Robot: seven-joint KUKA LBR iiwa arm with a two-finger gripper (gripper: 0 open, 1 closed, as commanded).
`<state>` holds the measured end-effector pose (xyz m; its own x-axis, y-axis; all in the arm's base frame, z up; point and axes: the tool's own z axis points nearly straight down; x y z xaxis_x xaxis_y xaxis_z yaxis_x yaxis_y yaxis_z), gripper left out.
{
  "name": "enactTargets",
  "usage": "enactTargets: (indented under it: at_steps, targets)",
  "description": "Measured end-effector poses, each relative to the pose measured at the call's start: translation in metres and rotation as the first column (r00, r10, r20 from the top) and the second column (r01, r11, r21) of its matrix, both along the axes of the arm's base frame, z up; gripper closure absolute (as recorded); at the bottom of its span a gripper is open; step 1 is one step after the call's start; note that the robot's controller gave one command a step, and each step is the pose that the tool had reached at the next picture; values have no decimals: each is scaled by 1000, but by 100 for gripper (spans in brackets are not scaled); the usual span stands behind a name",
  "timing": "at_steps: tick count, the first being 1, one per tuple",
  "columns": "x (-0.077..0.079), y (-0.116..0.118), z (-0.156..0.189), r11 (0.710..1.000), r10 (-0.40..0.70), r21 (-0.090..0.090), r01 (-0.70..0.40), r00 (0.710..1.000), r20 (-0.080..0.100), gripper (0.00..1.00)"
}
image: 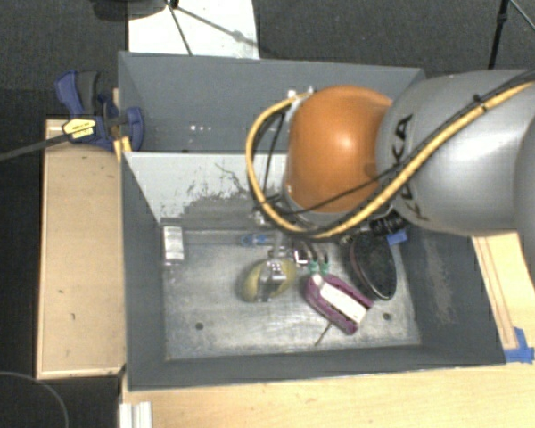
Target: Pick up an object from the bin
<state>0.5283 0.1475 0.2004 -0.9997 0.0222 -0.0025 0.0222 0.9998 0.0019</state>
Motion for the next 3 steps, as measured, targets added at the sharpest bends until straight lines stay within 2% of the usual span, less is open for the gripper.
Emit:
enactTargets:
  at_steps: [1, 2, 3]
  targets:
    - [30, -13, -117, 947, 320, -2, -320, 947, -5, 0]
    - [31, -12, -114, 948, 317, -1, -317, 948, -1, 100]
    - [31, -12, -114, 949, 316, -1, -316, 949, -1, 0]
